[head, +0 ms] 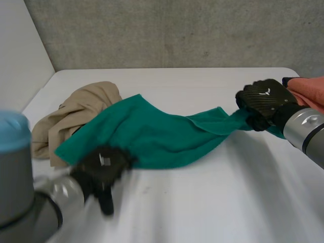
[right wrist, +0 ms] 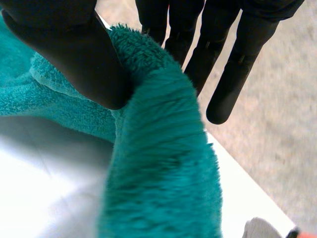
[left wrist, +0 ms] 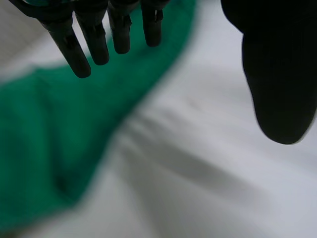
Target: Fold the laundry.
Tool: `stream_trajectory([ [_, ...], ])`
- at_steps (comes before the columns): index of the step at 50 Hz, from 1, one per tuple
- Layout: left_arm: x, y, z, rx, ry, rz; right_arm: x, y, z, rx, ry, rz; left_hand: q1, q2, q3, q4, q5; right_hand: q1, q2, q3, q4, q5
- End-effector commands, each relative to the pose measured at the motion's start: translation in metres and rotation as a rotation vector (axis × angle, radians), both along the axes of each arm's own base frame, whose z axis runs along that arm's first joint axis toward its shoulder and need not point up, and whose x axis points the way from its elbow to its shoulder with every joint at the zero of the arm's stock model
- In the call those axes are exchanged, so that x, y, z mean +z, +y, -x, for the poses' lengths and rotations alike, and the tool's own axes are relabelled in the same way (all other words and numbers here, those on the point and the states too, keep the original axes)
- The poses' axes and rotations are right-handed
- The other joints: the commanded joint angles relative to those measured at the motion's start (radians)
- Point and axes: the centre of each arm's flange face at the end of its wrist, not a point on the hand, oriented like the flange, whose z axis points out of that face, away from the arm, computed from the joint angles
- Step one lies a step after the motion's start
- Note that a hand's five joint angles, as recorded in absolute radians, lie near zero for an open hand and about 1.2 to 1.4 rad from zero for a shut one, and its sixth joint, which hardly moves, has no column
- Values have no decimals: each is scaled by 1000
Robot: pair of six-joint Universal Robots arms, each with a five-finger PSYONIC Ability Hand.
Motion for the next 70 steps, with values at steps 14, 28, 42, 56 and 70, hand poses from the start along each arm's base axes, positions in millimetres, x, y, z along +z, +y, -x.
stream_trajectory([
  [14,18,-151,64,-92,189,261,99,80,-33,408,-107,360,-10,-33,-35,-26,-47,264,216,211,197,244],
  [28,-57,-156,105,-217,173,184,121,104,-29,527,-257,302,661,638,636,645,624,264,216,211,197,244],
  [42,37,-186,96,14,453,520,84,2,-5,246,-253,210,1212,1189,1187,1196,1175,264,216,211,197,244],
  [56,138,-153,72,132,587,826,115,-80,-19,21,-381,464,1212,1189,1187,1196,1175,264,216,211,197,244],
  [70,-31,-46,73,129,230,358,-49,-68,-14,-52,-79,-48,1212,1189,1187,1196,1175,264,216,211,197,244],
])
